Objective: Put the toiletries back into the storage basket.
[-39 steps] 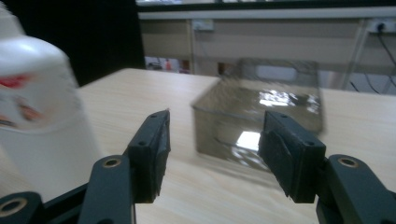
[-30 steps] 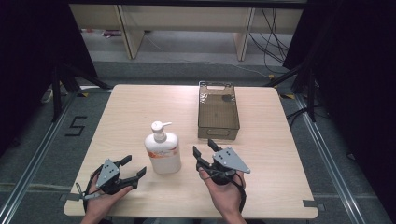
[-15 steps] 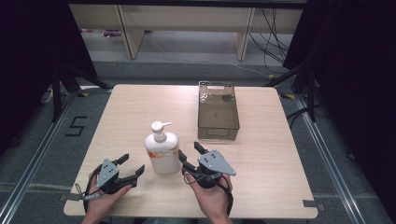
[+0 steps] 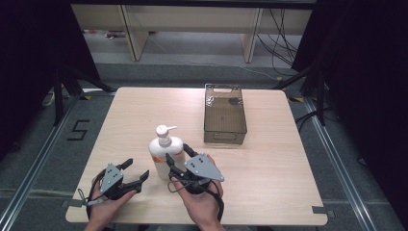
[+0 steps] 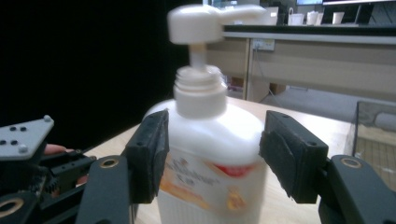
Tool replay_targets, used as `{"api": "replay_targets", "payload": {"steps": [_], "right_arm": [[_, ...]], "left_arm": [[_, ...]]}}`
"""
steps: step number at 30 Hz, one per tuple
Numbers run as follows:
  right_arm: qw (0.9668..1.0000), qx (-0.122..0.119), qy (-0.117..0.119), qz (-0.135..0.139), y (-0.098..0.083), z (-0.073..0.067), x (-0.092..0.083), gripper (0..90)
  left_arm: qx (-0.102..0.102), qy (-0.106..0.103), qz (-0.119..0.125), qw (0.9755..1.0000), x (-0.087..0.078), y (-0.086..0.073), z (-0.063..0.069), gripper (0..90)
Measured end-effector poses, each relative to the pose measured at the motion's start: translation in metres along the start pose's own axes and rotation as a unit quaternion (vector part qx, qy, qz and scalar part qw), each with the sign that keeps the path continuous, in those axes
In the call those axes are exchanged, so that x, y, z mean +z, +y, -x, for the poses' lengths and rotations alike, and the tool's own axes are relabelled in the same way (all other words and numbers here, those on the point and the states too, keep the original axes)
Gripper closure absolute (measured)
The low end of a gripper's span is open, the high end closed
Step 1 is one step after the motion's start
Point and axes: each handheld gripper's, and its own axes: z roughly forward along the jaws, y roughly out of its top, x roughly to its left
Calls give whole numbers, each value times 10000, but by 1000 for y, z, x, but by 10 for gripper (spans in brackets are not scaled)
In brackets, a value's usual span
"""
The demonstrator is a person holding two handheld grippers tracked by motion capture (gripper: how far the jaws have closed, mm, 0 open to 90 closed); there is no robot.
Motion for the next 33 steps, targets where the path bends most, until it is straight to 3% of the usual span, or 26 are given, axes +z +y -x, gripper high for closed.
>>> {"api": "replay_targets", "payload": {"steps": [2,4,5,7,10,11,12,13,15,17,18,19,24,31,33], "right_arm": [[9995,-285,-73,93,4,-3,3,424],[9997,-195,-25,137,6,-8,7,428],[9992,-326,-126,169,9,-11,11,434],[9998,-130,-116,101,12,-15,18,440],[9992,-284,-228,161,15,-14,22,445],[9994,-103,-286,158,17,-16,26,449],[9989,-244,-301,249,18,-14,29,450],[9994,-44,-341,106,18,-16,28,451],[9993,-139,-281,188,19,-15,32,451],[9981,-389,-411,234,21,-13,33,452],[9992,-178,-311,169,21,-17,35,453],[9992,-98,-378,108,21,-18,34,454],[9990,-222,-324,194,26,-18,38,463],[9990,-186,-386,150,30,-21,41,488],[9983,-352,-415,198,31,-19,43,497]], "left_arm": [[-27,-30,55,10000,0,0,0,228],[-30,-38,66,10000,0,-1,0,226],[-5,-37,70,10000,0,-1,-1,226],[-15,-37,65,10000,0,0,-1,225],[-15,-40,60,10000,0,0,-1,225],[-12,-40,54,10000,0,0,-1,226],[-12,-40,54,10000,0,0,-1,225],[-4,-24,23,10000,0,0,-1,225],[1,-21,12,10000,0,0,-1,225],[1,-46,56,10000,0,0,-1,225],[4,-46,57,10000,0,0,-1,225],[4,-47,58,10000,0,0,-1,225],[15,-49,51,10000,0,0,-1,225],[-13,-9,-3,10000,-1,0,0,225],[-16,-10,1,10000,0,0,0,225]]}}
